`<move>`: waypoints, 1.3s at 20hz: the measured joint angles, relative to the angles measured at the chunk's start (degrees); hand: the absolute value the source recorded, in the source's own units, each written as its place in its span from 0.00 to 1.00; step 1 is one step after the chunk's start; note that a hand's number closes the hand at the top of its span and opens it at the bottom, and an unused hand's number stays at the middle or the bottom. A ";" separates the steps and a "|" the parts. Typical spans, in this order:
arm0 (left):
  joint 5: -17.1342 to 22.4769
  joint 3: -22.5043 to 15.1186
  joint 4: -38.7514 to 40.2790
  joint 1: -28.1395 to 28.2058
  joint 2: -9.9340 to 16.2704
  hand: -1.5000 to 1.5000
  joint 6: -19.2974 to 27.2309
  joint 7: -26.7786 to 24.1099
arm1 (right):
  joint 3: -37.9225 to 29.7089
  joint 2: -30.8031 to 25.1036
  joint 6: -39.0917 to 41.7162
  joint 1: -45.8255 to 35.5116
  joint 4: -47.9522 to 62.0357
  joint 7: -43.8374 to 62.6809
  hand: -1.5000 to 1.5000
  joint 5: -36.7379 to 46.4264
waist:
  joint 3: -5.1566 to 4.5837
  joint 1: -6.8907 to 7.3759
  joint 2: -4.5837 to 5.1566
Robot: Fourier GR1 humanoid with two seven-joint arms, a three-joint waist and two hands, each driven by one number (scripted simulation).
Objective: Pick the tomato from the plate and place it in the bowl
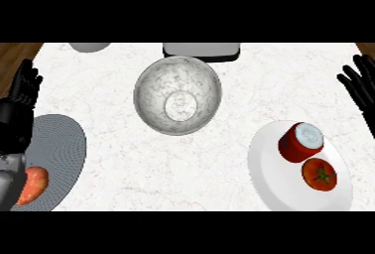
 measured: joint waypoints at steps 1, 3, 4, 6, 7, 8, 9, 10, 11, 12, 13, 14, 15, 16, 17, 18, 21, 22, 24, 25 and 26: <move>-0.20 -0.71 -0.31 0.17 -0.67 0.50 -0.11 -0.02 | -0.18 0.89 -1.61 0.77 -0.11 -0.95 1.00 1.34 | -0.12 -0.29 -0.11; 0.23 -2.29 -0.63 0.58 -1.65 0.50 -1.54 -0.14 | -1.99 2.34 -7.06 2.53 -0.75 -2.42 1.00 4.42 | -0.32 -1.58 -0.37; 0.73 -3.27 -0.86 0.94 -2.25 0.50 -2.51 -0.03 | -3.38 3.05 -10.25 3.51 -0.92 -3.28 1.00 6.02 | -0.40 -2.63 -0.54; 1.53 -5.64 -1.34 1.49 -3.69 0.50 -4.40 0.22 | -6.93 4.55 -16.89 5.42 -1.07 -5.06 1.00 8.78 | -0.51 -5.48 -0.89; 1.87 -6.26 -1.46 1.70 -4.11 0.50 -4.99 0.24 | -7.85 2.74 -18.85 7.55 0.40 -4.65 1.00 12.06 | -0.93 -6.88 -0.37; 2.28 -7.24 -1.61 1.99 -4.79 0.50 -5.74 0.38 | -9.04 2.55 -22.01 9.40 1.55 -4.39 1.00 14.63 | -0.99 -7.79 -0.24; 2.80 -8.35 -1.82 2.28 -5.53 0.50 -6.67 0.53 | -9.85 3.92 -25.54 11.14 2.00 -4.63 0.00 16.47 | -0.94 -8.12 -0.30; 3.09 -9.77 -2.16 2.58 -6.43 0.50 -7.56 0.54 | -10.15 6.13 -29.05 12.65 1.98 -5.50 0.00 18.05 | -0.85 -7.92 -0.38; 3.79 -10.58 -2.29 2.78 -6.93 0.50 -8.71 0.64 | -10.18 8.69 -32.47 14.15 1.46 -6.79 0.00 19.52 | -0.79 -7.43 -0.44; 3.98 -11.66 -2.51 2.74 -7.54 0.50 -9.44 0.90 | -9.97 11.23 -35.70 15.74 1.03 -8.41 0.00 21.20 | -0.74 -6.84 -0.48; 3.94 -13.07 -2.79 3.15 -8.48 0.50 -9.99 0.77 | -9.51 13.22 -38.83 17.19 0.74 -9.62 0.00 23.40 | -0.71 -6.07 -0.48; 4.14 -13.94 -3.37 3.58 -8.94 0.50 -10.57 0.90 | -8.89 14.73 -41.62 18.96 0.44 -10.65 0.00 25.92 | -0.69 -5.26 -0.50; 4.20 -14.80 -3.72 3.83 -9.49 0.50 -11.09 0.79 | -7.81 15.91 -44.33 20.41 0.27 -10.85 0.00 28.91 | -0.70 -4.50 -0.47; 4.32 -15.36 -4.17 3.49 -9.76 0.50 -11.55 1.28 | -6.39 16.76 -46.62 21.97 -0.11 -10.44 0.00 32.13 | -0.71 -3.91 -0.43; 4.09 -16.10 -4.15 3.43 -10.14 0.50 -11.92 1.23 | -5.38 16.74 -48.25 23.01 0.13 -8.99 0.00 35.29 | -0.74 -3.31 -0.36; 3.71 -16.62 -4.16 2.99 -10.63 0.50 -11.78 1.54 | -4.21 16.57 -49.34 24.26 0.03 -7.02 0.00 38.44 | -0.76 -2.87 -0.29; 3.70 -17.38 -4.62 2.30 -10.84 0.50 -12.84 2.01 | -2.16 14.61 -49.38 27.32 -0.59 1.55 0.00 46.65 | -0.87 -1.71 -0.11; 3.78 -17.35 -4.60 1.88 -10.79 0.50 -13.15 2.22 | -1.95 13.60 -48.45 28.30 -0.50 4.59 0.00 48.90 | -0.92 -1.49 -0.02; 3.55 -17.55 -4.23 1.70 -11.08 0.50 -13.24 1.92 | -1.27 11.52 -45.31 30.36 -0.64 10.64 0.00 52.68 | -1.05 -1.07 0.19; 3.42 -17.73 -4.36 1.62 -11.21 0.50 -13.25 1.91 | -0.60 10.53 -42.94 31.39 -0.93 13.59 0.00 53.86 | -1.11 -0.82 0.26; 3.47 -17.79 -4.29 1.36 -11.30 0.50 -13.38 2.09 | 0.30 9.71 -40.37 32.15 -1.47 16.62 0.00 54.76 | -1.15 -0.63 0.33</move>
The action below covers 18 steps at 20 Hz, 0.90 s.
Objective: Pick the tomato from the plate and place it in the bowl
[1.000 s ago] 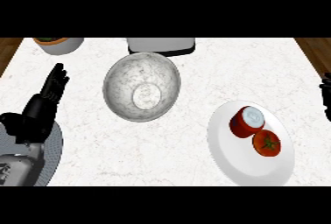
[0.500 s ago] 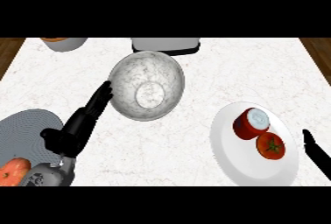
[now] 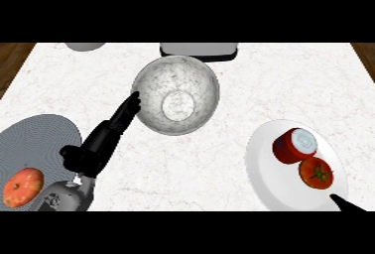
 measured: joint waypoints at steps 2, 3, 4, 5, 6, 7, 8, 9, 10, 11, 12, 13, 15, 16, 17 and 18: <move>-0.36 -0.43 0.19 -0.08 -0.16 0.50 -0.05 0.12 | 1.87 -1.83 5.98 1.57 -1.88 5.85 0.00 0.43 | -0.04 0.26 0.03; -0.33 -0.42 0.24 -0.18 -0.11 0.50 -0.22 0.22 | 2.74 -2.65 8.99 2.00 -3.07 9.05 0.00 0.37 | -0.04 0.43 0.03; -0.28 -0.39 0.12 -0.08 -0.03 0.50 -0.35 0.25 | 3.59 -3.30 11.79 2.37 -4.93 12.42 0.00 0.21 | -0.04 0.57 -0.04; -0.25 -0.45 0.11 0.08 0.00 0.50 -0.58 0.07 | 4.32 -4.07 14.60 2.31 -6.87 15.96 0.00 0.05 | -0.05 0.78 -0.07; -0.34 -0.58 0.17 0.19 -0.10 0.50 -0.63 -0.05 | 4.99 -4.64 17.30 1.99 -8.80 19.81 0.00 -0.20 | -0.03 0.90 -0.10; -0.51 -0.58 0.46 0.11 -0.23 0.50 -0.63 -0.34 | 5.44 -5.35 20.06 1.25 -10.84 23.76 0.00 -0.64 | 0.00 0.97 -0.12; -0.48 -0.52 0.63 0.06 -0.35 0.50 -0.68 -0.27 | 6.11 -5.75 22.58 0.46 -12.88 27.82 0.00 -0.94 | 0.05 0.98 -0.17; -0.41 -0.54 0.85 0.11 -0.40 0.50 -0.99 -0.55 | 6.26 -6.37 25.19 -1.15 -14.84 31.73 0.00 -1.72 | 0.10 1.11 -0.19; -0.69 -0.96 0.48 0.17 -0.72 0.50 -0.75 -0.14 | 6.47 -6.84 27.51 -2.75 -16.58 35.34 0.00 -2.37 | 0.13 1.29 -0.26; -0.55 -0.83 0.24 0.11 -0.62 0.50 -1.01 0.13 | 7.47 -6.68 29.27 -4.17 -17.94 38.27 0.00 -2.47 | 0.17 1.32 -0.31; -0.69 -0.93 -0.02 0.27 -0.82 0.50 -0.89 0.34 | 8.09 -6.73 30.99 -5.48 -19.39 40.57 0.00 -2.68 | 0.23 1.26 -0.37; -0.77 -1.03 -0.19 0.18 -1.21 0.50 -0.68 0.73 | 8.35 -6.68 32.46 -7.39 -19.95 42.49 0.00 -3.13 | 0.27 1.28 -0.40; -0.48 -0.20 0.42 -0.13 -1.05 0.50 -1.29 0.51 | 8.61 -6.74 34.80 -10.20 -20.94 45.20 0.00 -4.11 | 0.33 1.07 -0.44; -0.47 -0.05 0.21 0.40 -0.99 0.50 -1.38 0.49 | 8.76 -6.59 35.52 -11.25 -21.26 46.22 0.00 -4.43 | 0.36 1.00 -0.48; -0.32 0.03 -0.10 0.45 -1.07 0.50 -1.57 0.64 | 9.08 -6.23 36.08 -12.88 -20.51 46.99 0.00 -4.40 | 0.37 1.07 -0.49; -0.36 0.27 0.32 0.67 -1.05 0.50 -1.85 0.14 | 9.77 -5.71 36.50 -13.62 -20.71 47.74 0.00 -3.88 | 0.39 0.93 -0.51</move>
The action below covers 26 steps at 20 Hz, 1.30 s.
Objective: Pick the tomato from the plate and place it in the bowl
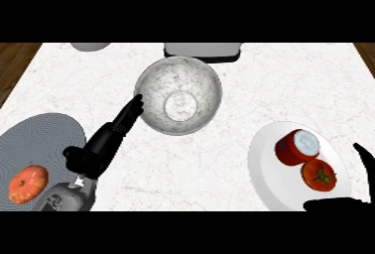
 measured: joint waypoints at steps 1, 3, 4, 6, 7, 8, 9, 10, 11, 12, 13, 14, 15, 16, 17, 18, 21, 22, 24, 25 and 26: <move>-0.29 0.02 -0.02 0.18 -0.01 0.50 -0.02 -0.17 | 0.73 0.73 0.39 -1.14 0.25 0.65 0.00 0.69 | 0.01 -0.02 -0.02; -0.43 0.27 -0.11 0.61 0.04 0.50 -0.40 -0.45 | 1.27 1.47 1.31 -3.17 0.75 1.48 0.00 1.59 | 0.05 -0.15 -0.07; -0.67 0.55 0.83 0.22 -0.26 0.50 -0.50 -1.20 | 1.88 2.14 1.55 -4.22 1.91 1.46 0.00 2.57 | 0.06 -0.23 -0.08; -0.78 0.89 0.64 0.50 -0.07 0.50 -0.83 -1.17 | 2.90 3.15 2.28 -5.69 2.74 1.93 0.00 4.60 | 0.09 -0.30 -0.11; -0.82 1.02 0.41 0.21 -0.12 0.50 -0.81 -0.42 | 3.15 3.52 2.55 -5.91 3.21 1.78 0.00 5.62 | 0.10 -0.42 -0.14; -1.10 0.97 0.27 0.45 -0.38 0.50 -0.67 -0.54 | 3.15 3.98 2.80 -6.77 4.18 1.61 0.00 6.60 | 0.11 -0.44 -0.14; -1.37 0.92 0.28 0.63 -0.58 0.50 -0.68 -0.79 | 3.49 4.49 3.08 -7.17 4.29 1.70 0.00 7.84 | 0.12 -0.53 -0.16; -1.24 1.35 0.35 0.83 -0.33 0.50 -1.02 -0.91 | 3.78 5.05 3.12 -7.02 5.04 1.27 0.00 9.36 | 0.12 -0.60 -0.18; -1.47 1.50 0.79 0.95 -0.52 0.50 -1.01 -1.35 | 3.66 5.42 3.35 -7.24 5.22 1.25 0.00 10.36 | 0.14 -0.70 -0.19; -1.39 1.85 0.67 1.06 -0.46 0.50 -1.14 -1.31 | 3.90 6.03 3.40 -7.51 5.53 1.26 0.00 11.79 | 0.14 -0.74 -0.21; -1.48 1.96 0.66 1.69 -0.32 0.50 -1.45 -1.85 | 4.31 6.72 3.49 -7.74 5.59 1.40 0.00 13.29 | 0.14 -0.74 -0.22; -1.35 2.18 0.30 1.36 -0.50 0.50 -1.45 -1.20 | 4.33 7.27 3.54 -8.01 5.95 1.22 0.00 14.59 | 0.14 -0.79 -0.22; -1.01 2.81 0.98 1.19 -0.23 0.50 -2.14 -1.68 | 4.45 7.55 3.47 -7.06 6.16 0.63 0.00 15.94 | 0.14 -0.96 -0.23; -0.96 2.99 0.77 1.45 -0.06 0.50 -2.42 -1.53 | 4.50 7.81 3.51 -6.32 6.28 0.13 0.00 17.30 | 0.15 -1.02 -0.24; -1.14 2.88 0.56 1.23 -0.39 0.50 -2.23 -1.13 | 4.65 8.28 3.50 -5.69 6.91 -0.24 0.00 18.82 | 0.15 -1.08 -0.25; -1.51 2.87 0.97 1.14 -0.70 0.50 -2.09 -1.36 | 4.45 8.68 3.56 -5.71 7.53 -0.51 0.00 20.12 | 0.18 -1.11 -0.26; -2.07 2.83 0.21 2.18 -1.05 0.50 -1.95 -1.49 | 3.92 10.57 3.73 -5.59 8.84 -0.87 0.00 23.65 | 0.19 -1.03 -0.28; -2.61 2.39 -0.34 2.60 -1.32 0.50 -1.71 -1.32 | 3.59 11.12 3.91 -5.79 9.53 -1.10 0.00 24.43 | 0.19 -0.99 -0.29; -3.13 2.33 -0.57 2.70 -1.76 0.50 -1.47 -1.14 | 2.33 12.00 4.16 -5.38 10.58 -1.84 0.00 25.34 | 0.20 -1.05 -0.29; -3.08 2.71 -0.08 2.52 -1.74 0.50 -1.83 -1.55 | 2.41 12.80 4.19 -4.79 10.64 -1.93 0.00 26.35 | 0.20 -1.14 -0.28; -3.14 2.68 -0.43 2.32 -2.07 0.50 -1.74 -0.95 | 1.59 13.13 4.33 -4.44 10.86 -2.33 0.00 26.49 | 0.21 -1.17 -0.29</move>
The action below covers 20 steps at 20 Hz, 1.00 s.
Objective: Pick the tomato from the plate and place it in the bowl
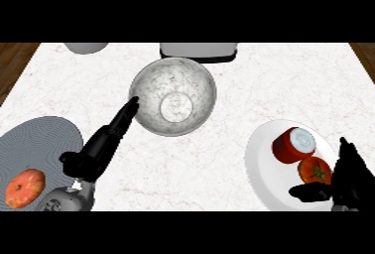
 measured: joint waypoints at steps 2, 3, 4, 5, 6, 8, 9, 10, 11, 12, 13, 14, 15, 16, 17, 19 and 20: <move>0.28 0.49 0.29 -0.56 -0.10 0.50 -0.68 0.54 | -1.63 1.15 0.09 -0.12 1.62 -0.91 0.00 -0.08 | 0.00 -0.03 0.04; 0.22 0.81 0.68 -0.59 -0.06 0.50 -1.07 0.31 | -2.26 1.60 0.27 0.14 1.70 -1.20 0.00 -0.05 | 0.01 -0.05 0.04; -0.20 0.85 0.87 -0.74 -0.46 0.50 -0.83 0.27 | -2.65 2.19 0.34 0.65 1.89 -1.50 0.00 0.13 | 0.01 -0.08 0.02; -0.30 1.17 1.13 -0.21 -0.42 0.50 -1.21 -0.53 | -3.18 2.67 0.34 0.92 2.35 -1.93 0.00 0.30 | 0.01 -0.06 0.01; -0.35 1.36 1.14 -0.32 -0.57 0.50 -1.39 -0.10 | -3.56 3.17 0.16 1.40 3.25 -2.61 0.00 0.52 | 0.01 -0.06 0.00; -0.70 1.78 0.75 0.51 -0.54 0.50 -2.00 -0.47 | -4.42 4.09 -0.05 1.72 4.37 -3.42 0.00 1.02 | 0.03 -0.03 0.01; -0.88 1.95 0.89 -0.14 -1.12 0.50 -1.89 0.14 | -4.62 4.73 -0.31 1.35 5.69 -3.84 0.00 1.59 | 0.03 -0.02 0.00; -1.77 1.49 0.78 -0.05 -1.98 0.50 -1.39 0.18 | -4.78 5.31 -0.49 1.61 5.71 -4.13 0.00 2.00 | 0.05 -0.03 -0.01; -2.20 1.58 0.64 -0.15 -2.39 0.50 -1.37 0.31 | -5.29 5.86 -0.73 0.77 7.04 -4.47 0.00 2.37 | 0.04 0.00 -0.01; -2.56 1.62 0.69 -0.02 -2.74 0.50 -1.61 0.41 | -5.65 6.15 -0.84 1.02 7.05 -4.84 0.00 2.61 | 0.05 0.00 -0.02; -2.97 1.79 0.19 0.34 -2.99 0.50 -1.73 0.54 | -5.95 6.62 -1.08 1.01 7.75 -5.31 0.00 3.03 | 0.04 0.01 -0.02; -3.09 2.11 0.02 -0.19 -3.46 0.50 -1.84 1.39 | -6.51 6.84 -1.15 0.95 7.85 -5.77 1.00 2.97 | 0.05 -0.01 -0.01; -3.11 2.71 0.52 -0.63 -3.47 0.50 -2.50 1.30 | -6.84 7.13 -1.61 1.22 7.69 -6.52 1.00 3.05 | 0.03 -0.05 -0.01; -3.51 2.88 0.96 -0.21 -3.77 0.50 -2.87 0.56 | -7.37 6.99 -1.79 0.67 8.39 -7.53 1.00 2.99 | 0.04 -0.03 -0.02; -3.47 3.40 1.10 -0.19 -3.82 0.50 -3.36 0.38 | -7.86 6.73 -2.67 0.33 9.72 -9.02 1.00 3.15 | 0.03 -0.01 -0.02; -3.45 3.90 0.31 0.40 -3.87 0.50 -4.16 0.89 | -8.52 6.14 -3.81 -0.35 11.40 -10.61 1.00 4.19 | 0.03 0.03 0.00; -4.03 3.67 -0.20 0.35 -4.54 0.50 -3.70 1.41 | -8.55 6.10 -4.45 -0.28 11.69 -11.12 1.00 4.99 | 0.03 0.02 0.01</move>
